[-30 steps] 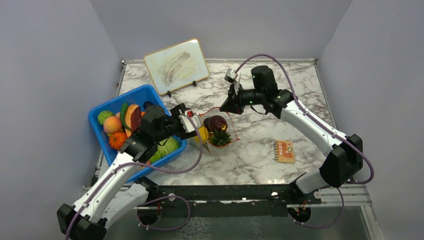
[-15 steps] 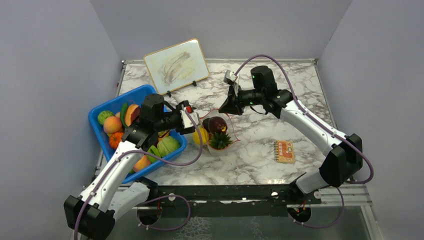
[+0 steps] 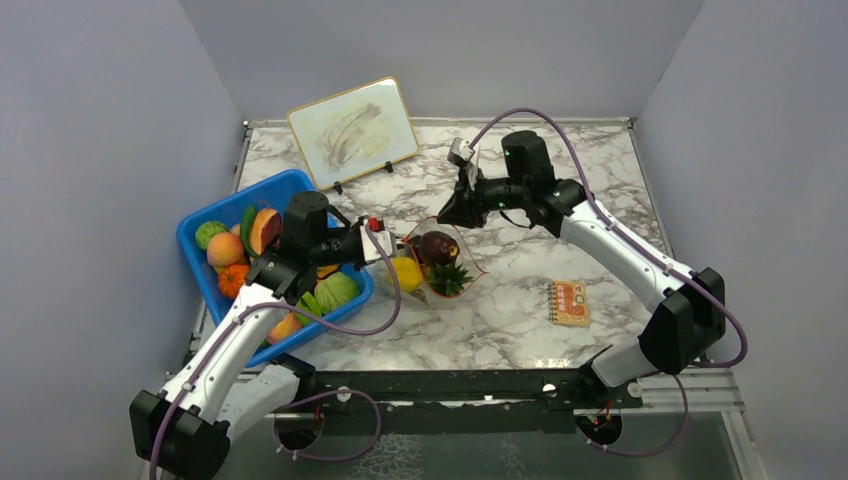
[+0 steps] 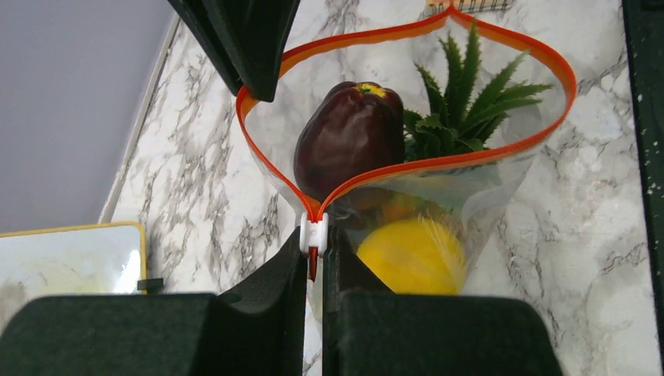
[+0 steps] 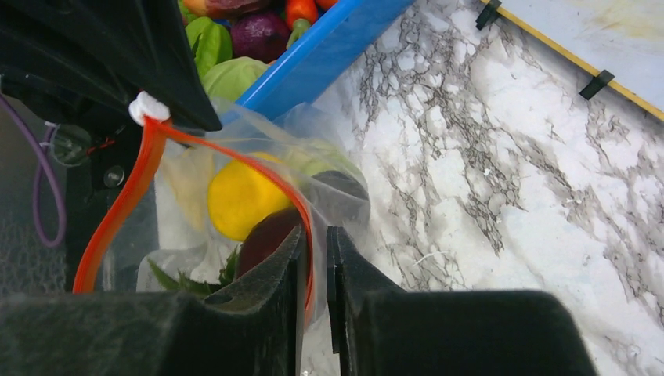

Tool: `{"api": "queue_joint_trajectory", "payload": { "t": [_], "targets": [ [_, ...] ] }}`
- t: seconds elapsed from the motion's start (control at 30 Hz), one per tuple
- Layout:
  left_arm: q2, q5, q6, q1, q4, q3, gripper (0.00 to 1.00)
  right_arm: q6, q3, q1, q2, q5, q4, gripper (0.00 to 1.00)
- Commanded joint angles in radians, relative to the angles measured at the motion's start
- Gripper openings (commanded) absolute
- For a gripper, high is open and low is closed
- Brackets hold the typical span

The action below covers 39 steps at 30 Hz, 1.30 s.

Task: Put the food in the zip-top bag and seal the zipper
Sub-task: Zip the zipper food storage bag at the center of the board.

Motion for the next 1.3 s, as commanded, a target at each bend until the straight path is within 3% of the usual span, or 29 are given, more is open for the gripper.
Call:
{"api": "queue_joint_trajectory", "payload": {
  "t": [0.0,0.23,0.4,0.57,0.77,1.27],
  "targets": [
    [-0.071,0.147,-0.168,0.005,0.238,-0.069,0.0,0.041,0.012,0.008,-0.052,0.073,0.069,0.22],
    [-0.07,0.163,-0.175,0.005,0.201,-0.08,0.0,0.028,-0.115,0.052,-0.193,-0.012,0.232,0.42],
    [-0.072,0.162,-0.169,0.004,0.197,-0.071,0.0,-0.107,-0.198,0.146,-0.229,-0.057,0.319,0.4],
    [-0.076,0.159,-0.159,0.005,0.173,-0.056,0.0,-0.295,-0.184,0.21,-0.204,-0.13,0.274,0.36],
    [-0.087,0.163,-0.165,0.005,0.17,-0.054,0.0,-0.316,-0.148,0.242,-0.155,-0.064,0.294,0.25],
    [-0.107,0.169,-0.16,0.005,0.157,-0.064,0.02,-0.368,-0.141,0.335,-0.086,0.105,0.335,0.32]
  ]
}}
